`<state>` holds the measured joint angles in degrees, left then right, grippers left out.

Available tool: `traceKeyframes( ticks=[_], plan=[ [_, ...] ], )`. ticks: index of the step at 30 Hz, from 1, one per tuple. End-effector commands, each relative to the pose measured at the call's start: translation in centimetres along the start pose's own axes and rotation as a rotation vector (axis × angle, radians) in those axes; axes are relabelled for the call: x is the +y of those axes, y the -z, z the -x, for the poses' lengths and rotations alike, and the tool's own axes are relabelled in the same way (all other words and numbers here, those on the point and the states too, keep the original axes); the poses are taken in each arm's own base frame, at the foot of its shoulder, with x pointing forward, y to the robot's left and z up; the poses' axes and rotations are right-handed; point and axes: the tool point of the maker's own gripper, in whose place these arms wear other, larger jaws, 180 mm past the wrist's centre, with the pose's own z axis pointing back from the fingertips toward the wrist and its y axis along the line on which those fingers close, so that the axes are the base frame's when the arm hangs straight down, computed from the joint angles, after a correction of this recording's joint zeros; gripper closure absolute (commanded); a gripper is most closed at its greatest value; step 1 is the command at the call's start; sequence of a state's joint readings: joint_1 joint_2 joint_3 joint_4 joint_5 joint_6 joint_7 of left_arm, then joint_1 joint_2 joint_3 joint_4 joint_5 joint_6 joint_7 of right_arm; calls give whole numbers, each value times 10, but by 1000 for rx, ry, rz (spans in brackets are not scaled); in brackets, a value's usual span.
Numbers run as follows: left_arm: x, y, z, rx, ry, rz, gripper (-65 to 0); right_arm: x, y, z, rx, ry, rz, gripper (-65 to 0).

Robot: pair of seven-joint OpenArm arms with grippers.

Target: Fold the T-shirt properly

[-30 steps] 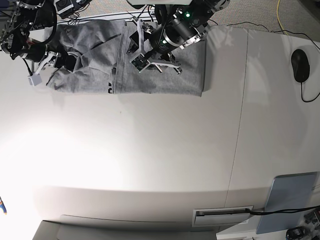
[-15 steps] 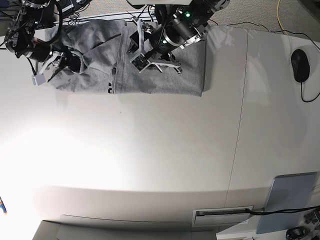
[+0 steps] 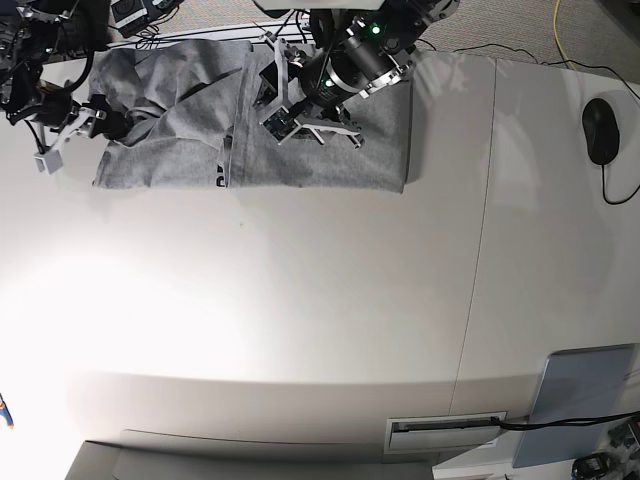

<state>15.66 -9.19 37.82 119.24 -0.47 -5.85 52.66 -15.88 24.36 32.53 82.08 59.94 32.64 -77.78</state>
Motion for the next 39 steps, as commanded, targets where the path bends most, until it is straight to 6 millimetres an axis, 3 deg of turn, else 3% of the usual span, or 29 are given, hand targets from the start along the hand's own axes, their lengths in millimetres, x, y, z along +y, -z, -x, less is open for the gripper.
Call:
traceKeyframes(
  ticks=[1, 19, 23, 27, 31, 36, 39],
  plan=[
    [-2, -3, -11, -42, 1, 5, -311, -1, 1, 6, 33, -5, 13, -364],
    [-2, -3, -11, -42, 1, 5, -311, 62, 45, 35, 113, -14, -193, -353],
    [-2, -3, -11, -41, 1, 5, -311, 68, 50, 33, 97, -25, -207, -198],
    [0, -3, -7, -29, 12, -15, -311, 60, 49, 32, 109, -45, -168, -3],
    [2, -4, -1, -10, 25, -31, -311, 30, 28, 16, 81, -54, -73, 0],
    [18, -8, 18, 32, 34, -76, -311, -18, -31, -26, -38, -53, 78, 0],
    [35, -11, 26, 48, 27, -115, -311, -18, -60, -50, -120, -94, 123, 0]
  ],
)
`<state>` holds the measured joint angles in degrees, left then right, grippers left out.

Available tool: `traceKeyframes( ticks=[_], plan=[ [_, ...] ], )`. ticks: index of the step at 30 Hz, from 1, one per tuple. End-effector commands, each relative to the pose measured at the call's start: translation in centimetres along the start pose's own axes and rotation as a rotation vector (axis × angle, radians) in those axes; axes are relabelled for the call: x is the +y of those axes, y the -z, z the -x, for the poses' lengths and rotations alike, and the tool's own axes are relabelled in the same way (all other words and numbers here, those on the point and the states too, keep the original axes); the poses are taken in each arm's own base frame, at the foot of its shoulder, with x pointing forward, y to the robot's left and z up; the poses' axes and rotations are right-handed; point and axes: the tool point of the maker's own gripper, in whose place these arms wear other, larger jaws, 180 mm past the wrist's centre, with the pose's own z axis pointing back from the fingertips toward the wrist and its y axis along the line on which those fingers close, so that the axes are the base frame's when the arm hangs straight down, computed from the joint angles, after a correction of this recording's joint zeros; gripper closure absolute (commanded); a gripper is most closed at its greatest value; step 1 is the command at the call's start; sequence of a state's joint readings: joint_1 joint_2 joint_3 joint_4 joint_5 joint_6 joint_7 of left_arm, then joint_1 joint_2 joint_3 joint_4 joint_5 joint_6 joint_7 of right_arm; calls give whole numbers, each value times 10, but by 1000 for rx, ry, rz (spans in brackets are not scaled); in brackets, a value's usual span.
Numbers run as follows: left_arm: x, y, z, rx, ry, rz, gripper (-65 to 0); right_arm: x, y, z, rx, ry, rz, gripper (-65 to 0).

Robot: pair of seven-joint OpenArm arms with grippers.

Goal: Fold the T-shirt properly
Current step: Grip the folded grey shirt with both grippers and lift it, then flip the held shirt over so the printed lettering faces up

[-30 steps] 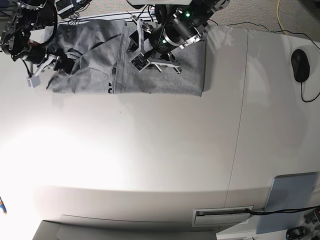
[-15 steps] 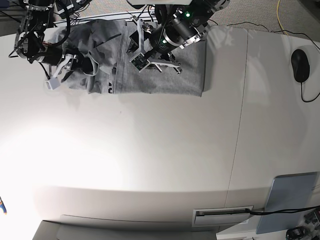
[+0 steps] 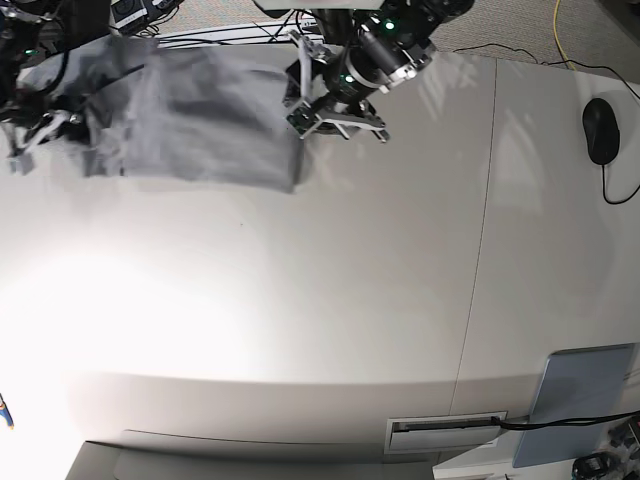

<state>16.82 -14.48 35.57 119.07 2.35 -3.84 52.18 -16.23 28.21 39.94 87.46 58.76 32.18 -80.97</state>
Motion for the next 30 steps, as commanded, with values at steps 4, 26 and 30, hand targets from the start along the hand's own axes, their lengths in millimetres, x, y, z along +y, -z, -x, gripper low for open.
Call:
traceKeyframes(
  ticks=[4, 26, 30],
  plan=[
    [12, 6, 1, -36, -71, 14, -311, 38, -19, -38, -147, -98, -25, 0],
    [-10, 25, 21, -41, -113, 179, -311, 259, 35, -9, -258, -378, 26, 0],
    [-10, 25, 21, -40, -112, 179, -311, 285, 39, -5, -279, -447, -12, 0]
  ],
)
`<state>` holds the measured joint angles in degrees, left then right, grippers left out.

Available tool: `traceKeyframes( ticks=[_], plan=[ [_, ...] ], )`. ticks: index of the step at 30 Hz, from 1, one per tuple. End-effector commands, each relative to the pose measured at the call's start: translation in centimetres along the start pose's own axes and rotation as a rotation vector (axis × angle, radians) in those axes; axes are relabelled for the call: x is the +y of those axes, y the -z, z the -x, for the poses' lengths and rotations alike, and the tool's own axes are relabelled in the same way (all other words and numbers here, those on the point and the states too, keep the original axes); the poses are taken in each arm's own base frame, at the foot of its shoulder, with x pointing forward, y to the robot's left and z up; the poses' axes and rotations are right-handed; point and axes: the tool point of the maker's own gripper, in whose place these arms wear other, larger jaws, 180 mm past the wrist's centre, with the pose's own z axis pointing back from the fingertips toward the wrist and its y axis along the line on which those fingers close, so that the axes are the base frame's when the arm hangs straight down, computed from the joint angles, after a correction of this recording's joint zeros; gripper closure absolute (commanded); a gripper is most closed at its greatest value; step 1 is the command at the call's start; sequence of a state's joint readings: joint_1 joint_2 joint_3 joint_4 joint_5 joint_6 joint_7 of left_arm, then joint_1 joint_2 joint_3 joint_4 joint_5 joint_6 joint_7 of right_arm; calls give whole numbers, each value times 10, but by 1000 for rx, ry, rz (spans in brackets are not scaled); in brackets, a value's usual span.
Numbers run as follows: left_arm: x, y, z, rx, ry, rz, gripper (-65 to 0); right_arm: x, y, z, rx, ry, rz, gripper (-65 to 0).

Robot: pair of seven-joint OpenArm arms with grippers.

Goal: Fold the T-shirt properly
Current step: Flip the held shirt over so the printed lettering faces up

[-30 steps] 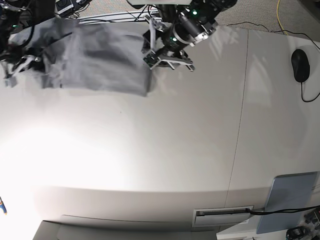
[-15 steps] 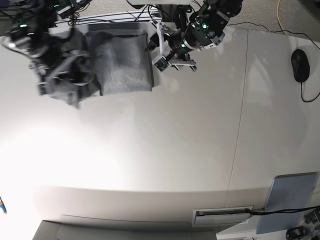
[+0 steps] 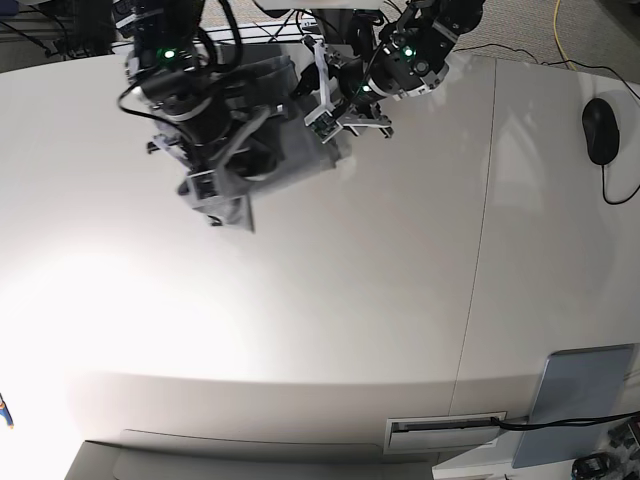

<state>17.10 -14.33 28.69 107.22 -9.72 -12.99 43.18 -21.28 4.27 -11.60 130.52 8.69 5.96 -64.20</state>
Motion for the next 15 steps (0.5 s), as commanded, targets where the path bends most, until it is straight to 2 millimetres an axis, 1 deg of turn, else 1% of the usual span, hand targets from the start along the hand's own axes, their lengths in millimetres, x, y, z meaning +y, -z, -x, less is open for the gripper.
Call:
traceKeyframes(
  ticks=[1, 3, 4, 6, 7, 8, 11, 13, 15],
  plan=[
    [-1, -2, -12, -45, 4, 4, -311, 9, -3, -12, -54, -28, -26, 0],
    [-1, -2, -12, -45, 4, 4, -311, 24, -3, -12, -59, -87, -68, 0],
    [-1, -2, -12, -45, 4, 4, -311, 32, -3, -12, -59, -117, -92, -37],
    [-1, -2, -12, -41, 5, 4, -311, 45, -3, -10, -56, -156, -139, -142],
    [0, -2, -11, -36, 5, 3, -311, 51, -4, -9, -53, -162, -155, -178],
    [1, -3, -10, -33, 7, 1, -311, 57, -4, -9, -51, -168, -172, -194],
    [12, -6, -3, -15, 13, -27, -311, 79, -7, -6, -49, -178, -248, -196],
    [26, -10, 3, 5, 8, -60, -311, 92, -9, -5, -52, -216, -293, -196],
    [42, -15, 9, 29, -10, -98, -311, 97, -11, -5, -55, -238, -313, -196]
  ],
)
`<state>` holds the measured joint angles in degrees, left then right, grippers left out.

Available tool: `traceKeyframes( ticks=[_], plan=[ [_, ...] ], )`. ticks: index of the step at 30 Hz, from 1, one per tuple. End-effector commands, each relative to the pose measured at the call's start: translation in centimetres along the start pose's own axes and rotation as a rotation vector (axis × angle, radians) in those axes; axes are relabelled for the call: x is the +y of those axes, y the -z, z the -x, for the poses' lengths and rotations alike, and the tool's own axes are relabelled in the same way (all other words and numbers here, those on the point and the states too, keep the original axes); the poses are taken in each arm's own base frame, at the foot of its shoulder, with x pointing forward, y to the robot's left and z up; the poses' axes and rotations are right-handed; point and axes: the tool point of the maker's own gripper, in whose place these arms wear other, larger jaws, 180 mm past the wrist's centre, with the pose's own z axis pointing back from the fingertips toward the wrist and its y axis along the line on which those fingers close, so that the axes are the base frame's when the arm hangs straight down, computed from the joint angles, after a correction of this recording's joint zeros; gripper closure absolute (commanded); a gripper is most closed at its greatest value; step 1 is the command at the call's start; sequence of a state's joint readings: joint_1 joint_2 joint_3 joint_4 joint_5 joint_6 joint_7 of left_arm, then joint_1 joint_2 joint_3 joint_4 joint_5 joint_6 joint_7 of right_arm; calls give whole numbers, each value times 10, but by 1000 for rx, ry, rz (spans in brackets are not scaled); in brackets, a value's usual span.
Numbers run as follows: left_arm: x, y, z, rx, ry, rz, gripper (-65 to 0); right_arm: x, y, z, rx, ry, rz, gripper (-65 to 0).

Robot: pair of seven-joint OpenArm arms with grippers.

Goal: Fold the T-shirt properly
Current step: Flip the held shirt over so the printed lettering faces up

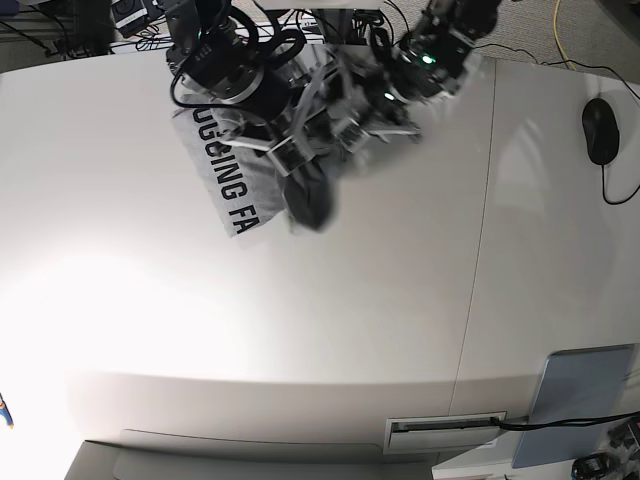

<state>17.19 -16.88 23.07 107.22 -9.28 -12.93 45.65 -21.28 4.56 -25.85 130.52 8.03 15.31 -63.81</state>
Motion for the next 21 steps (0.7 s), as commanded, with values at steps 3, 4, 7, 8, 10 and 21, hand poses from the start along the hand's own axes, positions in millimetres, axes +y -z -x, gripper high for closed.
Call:
traceKeyframes(
  ticks=[3, 4, 7, 8, 10, 21],
  plan=[
    [16, -9, -9, -42, -40, -6, -311, 1, -3, -13, -52, -9, -6, -196],
    [19, -11, -9, -51, -53, 8, -311, -2, -3, -13, -51, -18, 7, -196],
    [20, -20, -16, -98, -103, 48, -311, -20, -4, -14, -37, -63, 100, -196],
    [18, -24, -21, -120, -109, 63, -311, -30, -5, -13, -28, -79, 154, -196],
    [16, -33, -32, -161, -104, 72, -310, -52, -9, -12, -15, -82, 268, -196],
    [-58, -76, -109, -404, 40, 208, -309, -213, -101, 23, 61, 21, 807, -196]
  ],
)
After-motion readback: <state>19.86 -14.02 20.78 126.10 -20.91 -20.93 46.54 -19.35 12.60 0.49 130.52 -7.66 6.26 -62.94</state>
